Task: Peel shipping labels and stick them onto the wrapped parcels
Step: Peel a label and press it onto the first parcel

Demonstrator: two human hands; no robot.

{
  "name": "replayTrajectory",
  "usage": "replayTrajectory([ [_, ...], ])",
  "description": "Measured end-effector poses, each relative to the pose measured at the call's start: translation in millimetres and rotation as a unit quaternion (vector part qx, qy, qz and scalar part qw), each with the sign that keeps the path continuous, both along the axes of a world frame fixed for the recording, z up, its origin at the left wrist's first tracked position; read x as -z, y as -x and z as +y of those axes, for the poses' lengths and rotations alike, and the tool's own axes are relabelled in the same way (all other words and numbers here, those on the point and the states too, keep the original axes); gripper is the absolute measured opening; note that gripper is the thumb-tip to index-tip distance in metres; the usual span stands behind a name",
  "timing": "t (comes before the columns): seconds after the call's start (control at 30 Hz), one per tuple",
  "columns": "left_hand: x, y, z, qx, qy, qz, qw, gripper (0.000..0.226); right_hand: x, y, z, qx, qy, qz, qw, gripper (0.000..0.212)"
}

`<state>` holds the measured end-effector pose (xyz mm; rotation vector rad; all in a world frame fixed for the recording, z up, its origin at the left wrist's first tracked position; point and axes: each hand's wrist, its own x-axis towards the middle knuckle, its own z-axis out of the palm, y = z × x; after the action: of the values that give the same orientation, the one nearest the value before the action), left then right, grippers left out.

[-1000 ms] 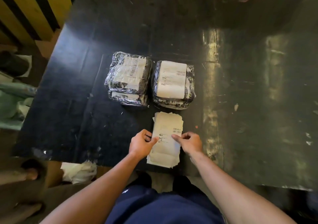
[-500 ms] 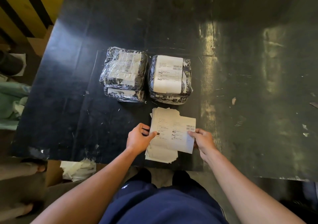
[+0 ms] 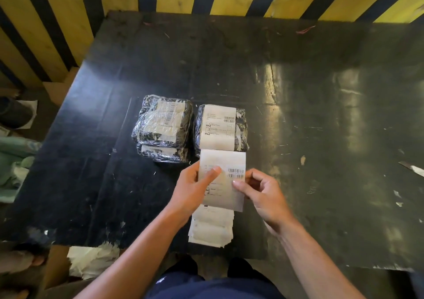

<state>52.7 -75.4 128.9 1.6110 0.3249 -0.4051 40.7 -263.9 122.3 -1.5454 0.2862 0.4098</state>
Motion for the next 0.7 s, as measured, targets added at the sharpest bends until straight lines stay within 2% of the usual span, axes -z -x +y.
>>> replayTrajectory([
  [0.23, -46.6, -5.4, 10.4, 0.002, 0.033, -0.019, 0.999, 0.020, -62.3, -21.6, -18.0, 0.010, -0.103, -0.056, 0.993, 0.010],
  [0.4, -62.2, -2.4, 17.5, 0.021, 0.018, -0.038, 0.999, 0.020, -89.8, -32.3, -31.1, -0.056, -0.077, -0.086, 0.992, 0.020],
  [0.7, -72.2, -1.5, 18.8, 0.040, 0.015, -0.050, 0.998, 0.015, -101.8, -35.7, -33.1, -0.092, -0.068, -0.096, 0.989, 0.014],
])
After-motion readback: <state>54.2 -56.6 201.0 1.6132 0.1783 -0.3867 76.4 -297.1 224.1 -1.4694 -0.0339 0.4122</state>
